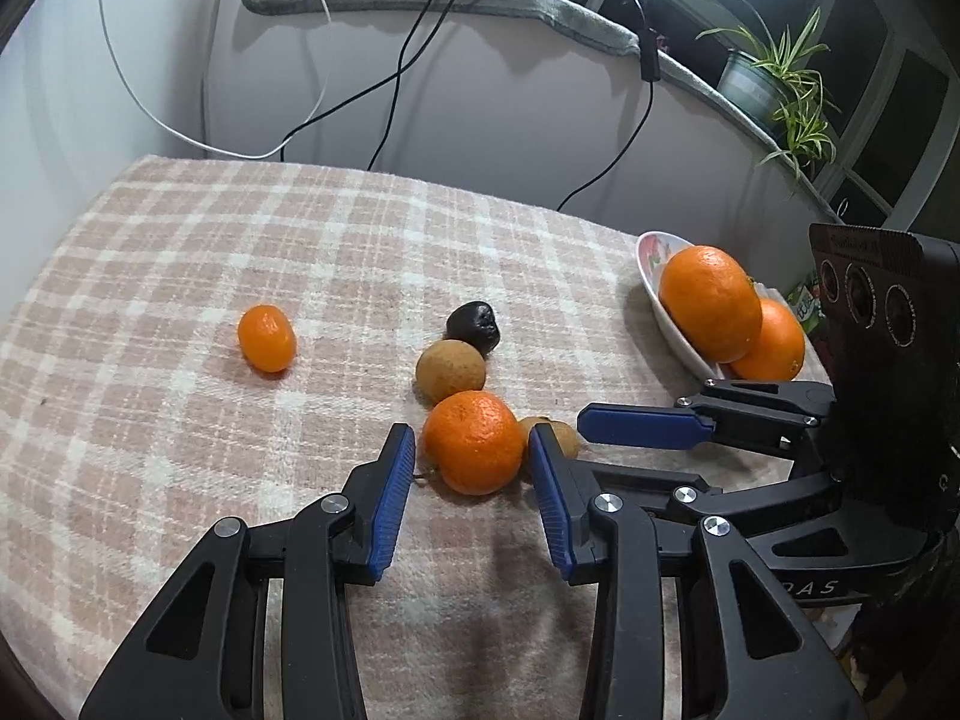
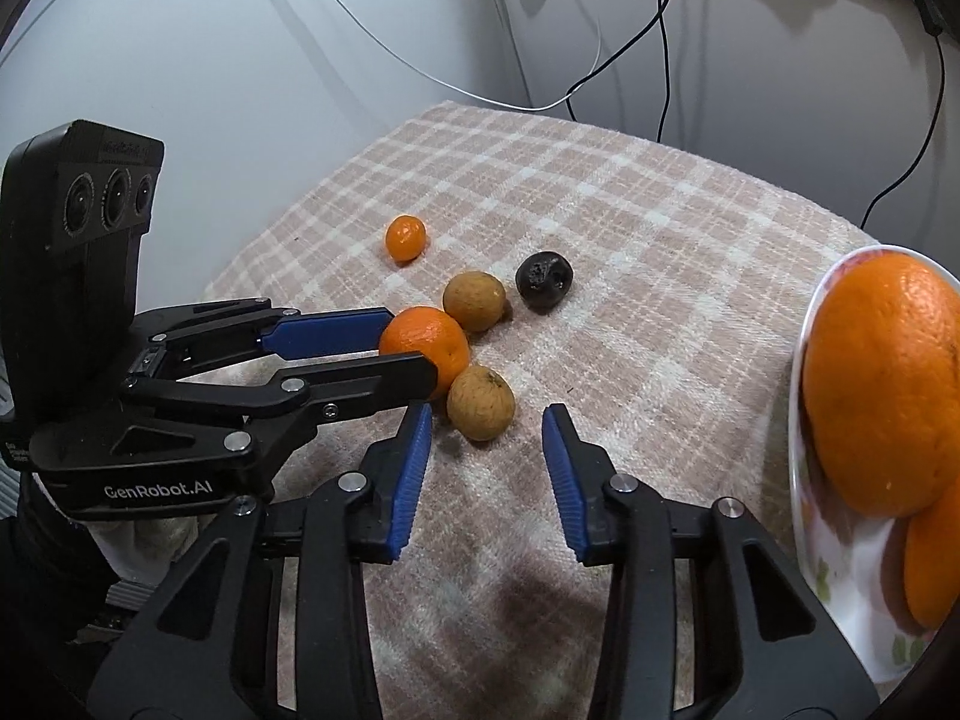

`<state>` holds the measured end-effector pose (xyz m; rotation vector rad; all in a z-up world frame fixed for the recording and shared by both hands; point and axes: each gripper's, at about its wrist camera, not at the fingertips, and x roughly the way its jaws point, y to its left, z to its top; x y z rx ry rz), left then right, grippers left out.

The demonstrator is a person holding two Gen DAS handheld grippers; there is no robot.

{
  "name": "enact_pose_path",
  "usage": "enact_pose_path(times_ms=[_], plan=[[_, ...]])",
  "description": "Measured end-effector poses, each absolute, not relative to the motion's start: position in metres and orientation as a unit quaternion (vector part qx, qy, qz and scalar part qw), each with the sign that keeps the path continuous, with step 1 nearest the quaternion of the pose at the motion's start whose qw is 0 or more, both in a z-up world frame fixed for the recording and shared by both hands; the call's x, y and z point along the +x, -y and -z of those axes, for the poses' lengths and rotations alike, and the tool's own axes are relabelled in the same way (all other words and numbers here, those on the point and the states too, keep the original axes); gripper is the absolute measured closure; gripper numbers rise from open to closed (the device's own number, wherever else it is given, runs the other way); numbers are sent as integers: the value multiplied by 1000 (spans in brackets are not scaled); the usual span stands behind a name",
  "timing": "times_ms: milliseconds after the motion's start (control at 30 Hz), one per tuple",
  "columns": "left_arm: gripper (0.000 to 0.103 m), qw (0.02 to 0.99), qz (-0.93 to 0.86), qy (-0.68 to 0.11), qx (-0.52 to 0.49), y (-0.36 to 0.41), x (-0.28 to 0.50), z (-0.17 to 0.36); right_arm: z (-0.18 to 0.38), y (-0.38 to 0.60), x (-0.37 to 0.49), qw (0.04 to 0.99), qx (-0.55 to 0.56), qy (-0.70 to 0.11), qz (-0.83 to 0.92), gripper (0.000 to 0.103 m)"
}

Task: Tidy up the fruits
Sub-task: 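Grasp a mandarin with the left gripper while the right gripper grasps a brown kiwi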

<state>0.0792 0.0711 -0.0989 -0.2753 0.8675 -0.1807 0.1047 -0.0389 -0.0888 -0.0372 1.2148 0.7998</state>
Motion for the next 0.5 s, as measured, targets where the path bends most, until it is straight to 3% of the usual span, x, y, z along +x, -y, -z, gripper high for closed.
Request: enact_pose_path(times_ms=[300,400,500], plan=[[69,892,93,-417,-148,-77,80,101,97,32,108,740,-23,-559,-373,67],[69,892,93,-416,-150,-79,78,100,97,30,107,734,-20,-560,-383,77],[69,893,91,-415,-149,-79,77,100,96,26,104,736,-29,-557,-383,77]])
